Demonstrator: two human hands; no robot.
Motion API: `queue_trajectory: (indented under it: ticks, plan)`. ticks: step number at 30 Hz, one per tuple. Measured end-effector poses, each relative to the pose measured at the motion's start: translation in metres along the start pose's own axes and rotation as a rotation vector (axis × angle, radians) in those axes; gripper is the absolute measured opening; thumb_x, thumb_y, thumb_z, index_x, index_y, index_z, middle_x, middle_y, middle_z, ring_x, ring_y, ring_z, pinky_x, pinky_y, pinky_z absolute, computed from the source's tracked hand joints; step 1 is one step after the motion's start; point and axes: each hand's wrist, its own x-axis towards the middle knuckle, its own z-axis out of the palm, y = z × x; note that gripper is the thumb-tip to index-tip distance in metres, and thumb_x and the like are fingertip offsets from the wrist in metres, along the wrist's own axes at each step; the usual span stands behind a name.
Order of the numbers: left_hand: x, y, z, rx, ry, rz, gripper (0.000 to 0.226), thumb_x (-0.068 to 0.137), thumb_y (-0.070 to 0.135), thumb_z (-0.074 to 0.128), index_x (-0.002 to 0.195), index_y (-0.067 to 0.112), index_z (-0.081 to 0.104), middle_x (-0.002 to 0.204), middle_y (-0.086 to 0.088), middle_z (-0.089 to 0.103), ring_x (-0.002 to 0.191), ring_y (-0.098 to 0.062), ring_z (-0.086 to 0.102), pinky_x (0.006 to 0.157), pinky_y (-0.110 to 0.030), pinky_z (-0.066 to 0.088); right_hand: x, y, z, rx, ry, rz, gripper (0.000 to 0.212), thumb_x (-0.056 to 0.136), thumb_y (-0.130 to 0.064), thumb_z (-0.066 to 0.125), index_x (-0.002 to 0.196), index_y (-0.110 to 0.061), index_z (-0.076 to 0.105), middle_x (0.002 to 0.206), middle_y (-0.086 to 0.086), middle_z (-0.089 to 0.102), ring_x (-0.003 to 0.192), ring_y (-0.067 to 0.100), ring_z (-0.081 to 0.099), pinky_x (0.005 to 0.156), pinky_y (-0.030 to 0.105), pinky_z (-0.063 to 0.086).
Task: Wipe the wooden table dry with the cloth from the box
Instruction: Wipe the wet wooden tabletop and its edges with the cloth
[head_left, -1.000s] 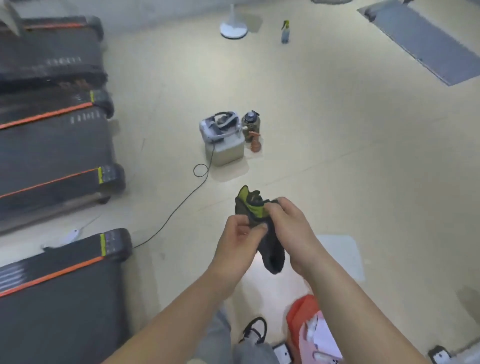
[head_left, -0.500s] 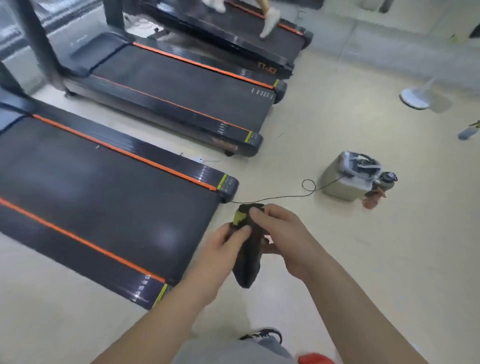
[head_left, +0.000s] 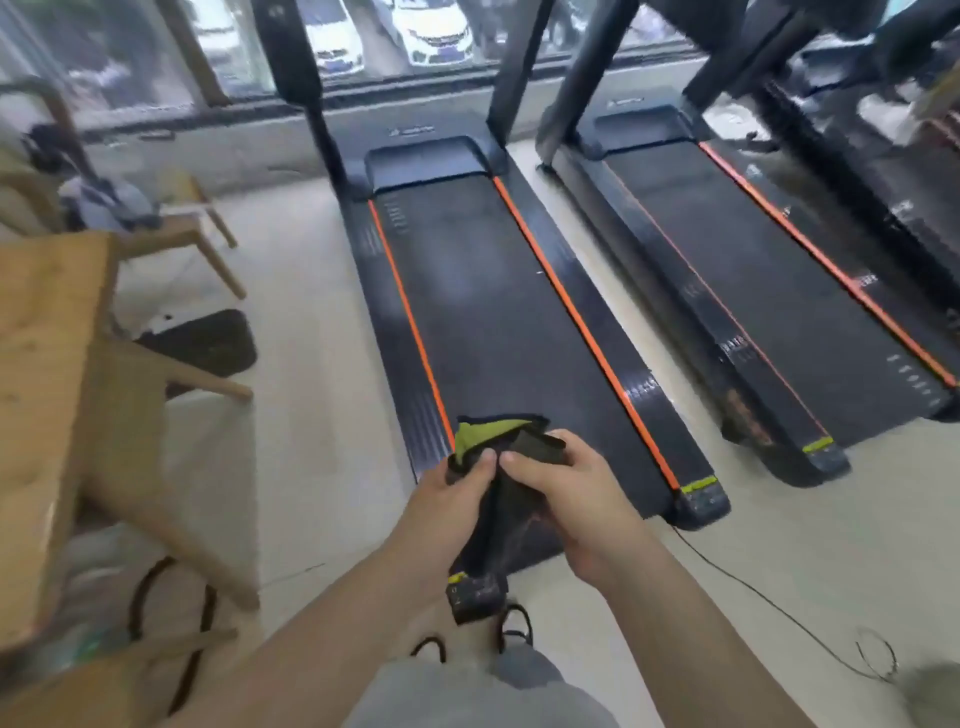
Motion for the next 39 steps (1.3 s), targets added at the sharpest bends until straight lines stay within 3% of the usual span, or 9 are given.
queue_trajectory:
  ticks: [7, 10, 16, 23, 28, 30, 32, 36, 39]
  plan:
    - [-0.022, -0.007, -0.076, -0.315, 0.455, 0.02, 0.021, 0.104, 0.034, 0.061, 0.116, 0.021, 0.072, 0.109, 0.002, 0.08, 0.103, -0.019, 0.075, 0.101, -0.043, 0.056, 0.053, -0.002, 0.081, -0.267, -0.298, 0.088, 0.015, 0.089, -0.009, 0.067, 0.102, -0.004, 0.062, 0.094, 0.02, 0.07, 0.084, 0.024, 0.065, 0.073, 0.039, 0.05]
    - [-0.039, -0.017, -0.103, -0.467, 0.608, -0.001, 0.016, 0.105, 0.034, 0.059, 0.115, 0.028, 0.069, 0.11, 0.005, 0.079, 0.109, -0.021, 0.073, 0.107, -0.049, 0.051, 0.054, 0.005, 0.121, -0.409, -0.427, 0.056, 0.013, 0.086, -0.012, 0.068, 0.098, -0.01, 0.064, 0.087, 0.008, 0.066, 0.081, 0.021, 0.06, 0.074, 0.038, 0.044]
    - [-0.074, -0.015, -0.138, -0.678, 0.697, 0.058, 0.025, 0.107, 0.021, 0.05, 0.117, 0.02, 0.074, 0.107, -0.005, 0.08, 0.102, -0.021, 0.076, 0.095, -0.045, 0.058, 0.021, 0.03, 0.211, -0.725, -0.853, 0.018, 0.008, 0.09, -0.028, 0.075, 0.085, -0.024, 0.07, 0.095, 0.007, 0.075, 0.096, 0.023, 0.073, 0.092, 0.047, 0.06]
    - [-0.092, -0.024, -0.23, -0.8, 0.807, 0.029, 0.028, 0.105, 0.042, 0.054, 0.117, 0.023, 0.072, 0.1, -0.002, 0.081, 0.095, -0.019, 0.077, 0.086, -0.038, 0.058, 0.009, 0.053, 0.316, -0.891, -0.898, -0.037, 0.025, 0.097, -0.042, 0.065, 0.099, -0.018, 0.07, 0.099, 0.001, 0.073, 0.096, 0.015, 0.07, 0.092, 0.039, 0.06]
    - [-0.095, -0.028, -0.317, -0.87, 0.656, 0.022, 0.062, 0.08, 0.079, 0.066, 0.119, 0.031, 0.075, 0.112, -0.002, 0.079, 0.108, -0.022, 0.074, 0.103, -0.045, 0.053, 0.018, 0.075, 0.405, -0.891, -0.938, 0.206, 0.067, 0.101, -0.069, 0.033, 0.101, -0.022, 0.081, 0.108, -0.001, 0.077, 0.11, 0.014, 0.068, 0.092, 0.039, 0.061]
    - [-0.094, -0.039, -0.359, -0.841, 0.662, 0.009, 0.063, 0.074, 0.069, 0.081, 0.122, 0.03, 0.072, 0.114, 0.0, 0.079, 0.109, -0.021, 0.074, 0.103, -0.046, 0.053, 0.024, 0.086, 0.438, -0.867, -0.969, 0.264, 0.072, 0.102, -0.07, 0.027, 0.108, -0.021, 0.08, 0.111, -0.002, 0.078, 0.112, 0.014, 0.069, 0.095, 0.039, 0.059]
    - [-0.093, -0.049, -0.393, -0.761, 0.695, -0.006, 0.052, 0.079, 0.056, 0.083, 0.123, 0.029, 0.072, 0.113, 0.001, 0.079, 0.108, -0.02, 0.074, 0.103, -0.045, 0.054, 0.026, 0.097, 0.472, -0.882, -0.941, 0.305, 0.067, 0.106, -0.061, 0.029, 0.109, -0.016, 0.079, 0.109, 0.004, 0.079, 0.105, 0.016, 0.073, 0.096, 0.04, 0.058]
    - [-0.068, -0.107, -0.456, -0.767, 0.783, -0.202, 0.08, 0.058, 0.078, 0.076, 0.125, 0.035, 0.066, 0.118, 0.003, 0.076, 0.108, -0.026, 0.072, 0.097, -0.049, 0.058, 0.035, 0.12, 0.526, -0.887, -0.814, 0.317, 0.036, 0.103, -0.037, 0.056, 0.115, -0.007, 0.071, 0.107, 0.013, 0.076, 0.096, 0.025, 0.074, 0.086, 0.04, 0.061]
    - [-0.089, -0.103, -0.49, -0.846, 0.785, -0.312, 0.079, 0.068, 0.077, 0.074, 0.13, 0.029, 0.062, 0.12, 0.0, 0.074, 0.105, -0.028, 0.072, 0.096, -0.047, 0.058, 0.045, 0.136, 0.554, -1.012, -0.765, 0.249, 0.026, 0.101, -0.032, 0.059, 0.111, -0.009, 0.069, 0.114, 0.009, 0.071, 0.1, 0.024, 0.07, 0.087, 0.042, 0.059]
